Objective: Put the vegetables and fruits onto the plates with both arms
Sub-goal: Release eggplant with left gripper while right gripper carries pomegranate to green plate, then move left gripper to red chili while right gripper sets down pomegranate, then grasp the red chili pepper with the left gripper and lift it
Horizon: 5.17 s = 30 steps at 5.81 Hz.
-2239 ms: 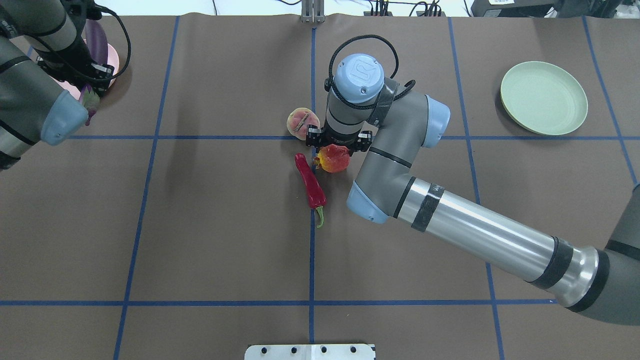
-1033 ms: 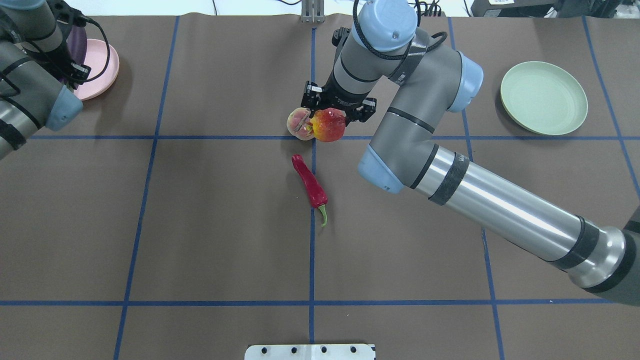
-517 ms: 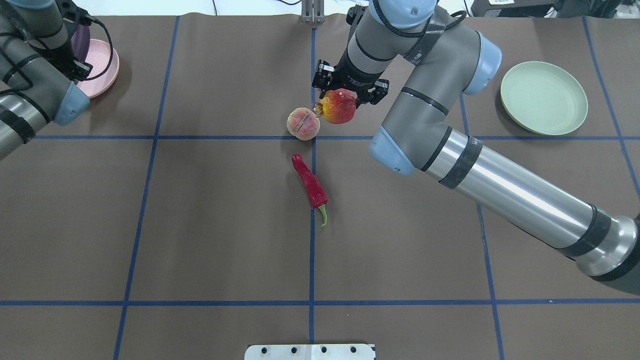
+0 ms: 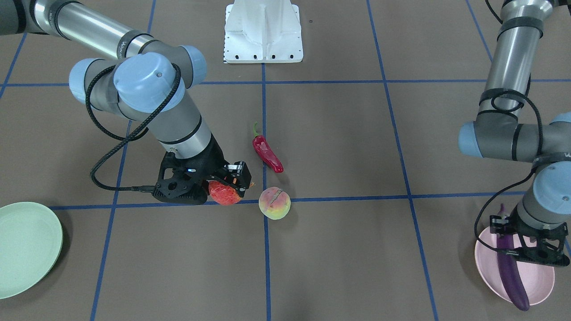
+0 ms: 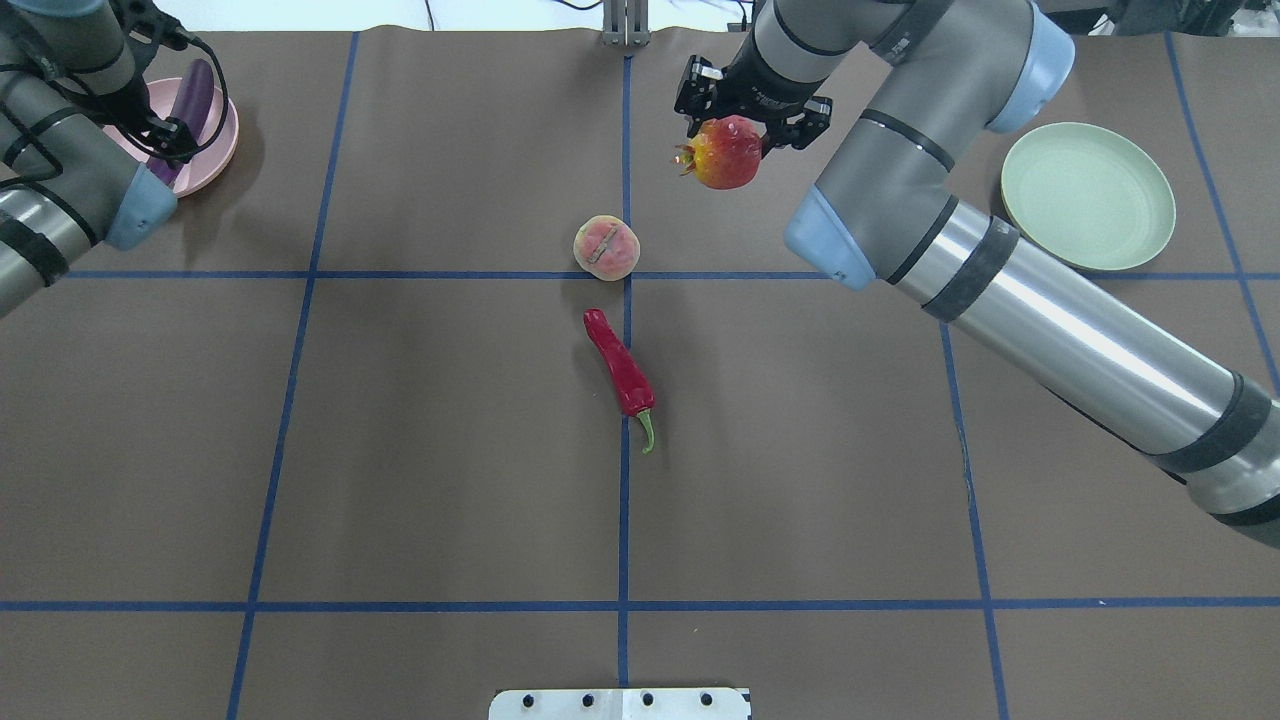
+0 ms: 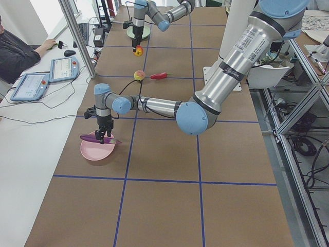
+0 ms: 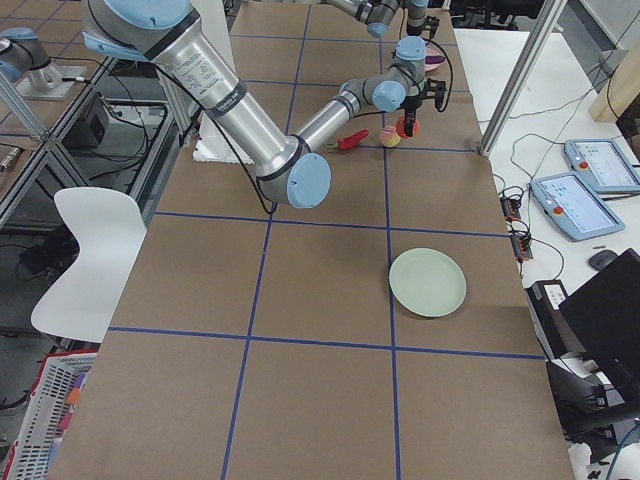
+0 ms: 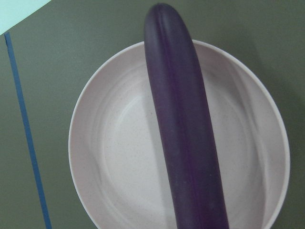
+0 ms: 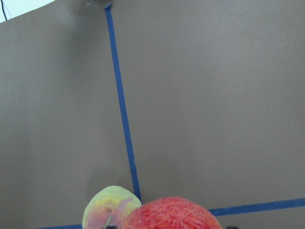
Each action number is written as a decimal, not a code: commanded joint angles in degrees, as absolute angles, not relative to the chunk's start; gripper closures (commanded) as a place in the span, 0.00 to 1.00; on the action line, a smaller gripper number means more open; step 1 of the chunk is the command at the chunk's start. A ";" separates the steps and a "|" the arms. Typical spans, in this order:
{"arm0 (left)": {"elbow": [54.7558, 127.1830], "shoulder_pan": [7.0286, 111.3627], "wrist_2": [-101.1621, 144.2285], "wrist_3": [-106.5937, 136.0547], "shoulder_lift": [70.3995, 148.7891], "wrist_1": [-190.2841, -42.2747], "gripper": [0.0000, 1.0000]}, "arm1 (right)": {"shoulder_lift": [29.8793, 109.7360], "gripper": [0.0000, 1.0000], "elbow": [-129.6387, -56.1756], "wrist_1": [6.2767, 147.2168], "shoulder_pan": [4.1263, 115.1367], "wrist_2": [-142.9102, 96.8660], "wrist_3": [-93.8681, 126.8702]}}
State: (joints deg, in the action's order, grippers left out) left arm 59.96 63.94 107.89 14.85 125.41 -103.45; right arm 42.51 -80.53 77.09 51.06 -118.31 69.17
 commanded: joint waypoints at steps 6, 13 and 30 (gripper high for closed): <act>88.18 62.61 132.16 39.29 127.00 -81.07 0.01 | 52.99 1.00 -77.37 77.35 67.92 -122.00 31.45; 98.26 41.93 123.22 71.28 129.64 -81.04 0.01 | 61.95 1.00 -65.30 63.72 63.37 -109.77 23.29; 72.69 29.62 110.30 90.17 144.40 -96.94 0.23 | 61.79 0.01 -69.61 64.69 71.28 -131.84 23.47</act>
